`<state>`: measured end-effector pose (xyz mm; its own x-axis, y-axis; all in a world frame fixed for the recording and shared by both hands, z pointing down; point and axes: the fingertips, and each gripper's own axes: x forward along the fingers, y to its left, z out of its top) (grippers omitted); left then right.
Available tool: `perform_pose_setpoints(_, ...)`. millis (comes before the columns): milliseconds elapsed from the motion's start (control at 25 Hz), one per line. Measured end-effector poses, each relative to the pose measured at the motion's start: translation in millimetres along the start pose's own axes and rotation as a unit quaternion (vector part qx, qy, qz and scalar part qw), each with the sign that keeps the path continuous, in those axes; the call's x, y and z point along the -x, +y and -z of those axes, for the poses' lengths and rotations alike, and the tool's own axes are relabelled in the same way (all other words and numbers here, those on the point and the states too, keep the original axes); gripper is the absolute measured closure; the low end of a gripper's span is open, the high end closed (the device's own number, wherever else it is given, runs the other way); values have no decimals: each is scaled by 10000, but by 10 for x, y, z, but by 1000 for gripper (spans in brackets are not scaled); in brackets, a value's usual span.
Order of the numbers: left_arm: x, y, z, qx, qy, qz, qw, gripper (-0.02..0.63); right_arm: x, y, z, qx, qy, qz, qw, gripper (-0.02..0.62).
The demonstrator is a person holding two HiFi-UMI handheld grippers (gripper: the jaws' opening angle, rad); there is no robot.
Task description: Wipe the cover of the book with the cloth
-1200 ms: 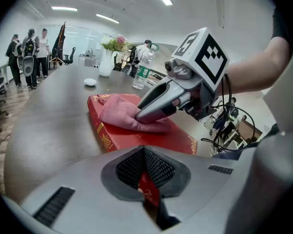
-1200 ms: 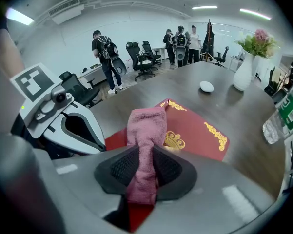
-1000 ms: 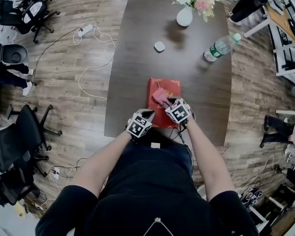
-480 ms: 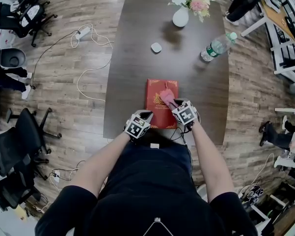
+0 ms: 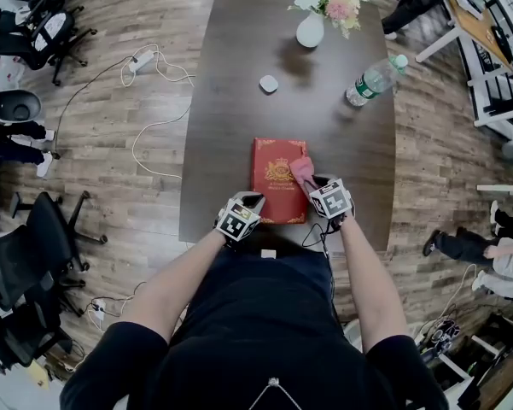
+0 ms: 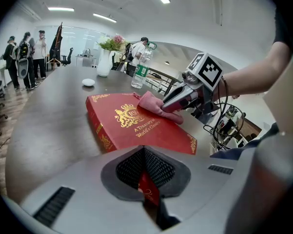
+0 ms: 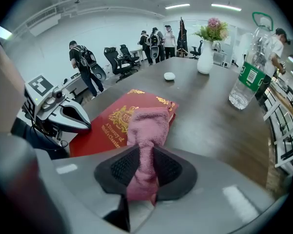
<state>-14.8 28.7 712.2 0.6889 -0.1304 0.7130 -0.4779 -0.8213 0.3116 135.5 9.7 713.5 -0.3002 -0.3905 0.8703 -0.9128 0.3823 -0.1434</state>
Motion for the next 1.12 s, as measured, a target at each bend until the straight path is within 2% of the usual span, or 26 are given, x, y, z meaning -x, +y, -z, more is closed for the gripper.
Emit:
perform_pose_setpoints(600, 2, 21, -33, -90, 0, -13, 10000, 611, 82, 121, 204, -211, -11, 20, 9998, 502)
perform_pose_setpoints(1120, 53, -19, 50, 92, 33, 102, 9999, 611, 97, 194, 253, -197, 46, 70, 9998, 502)
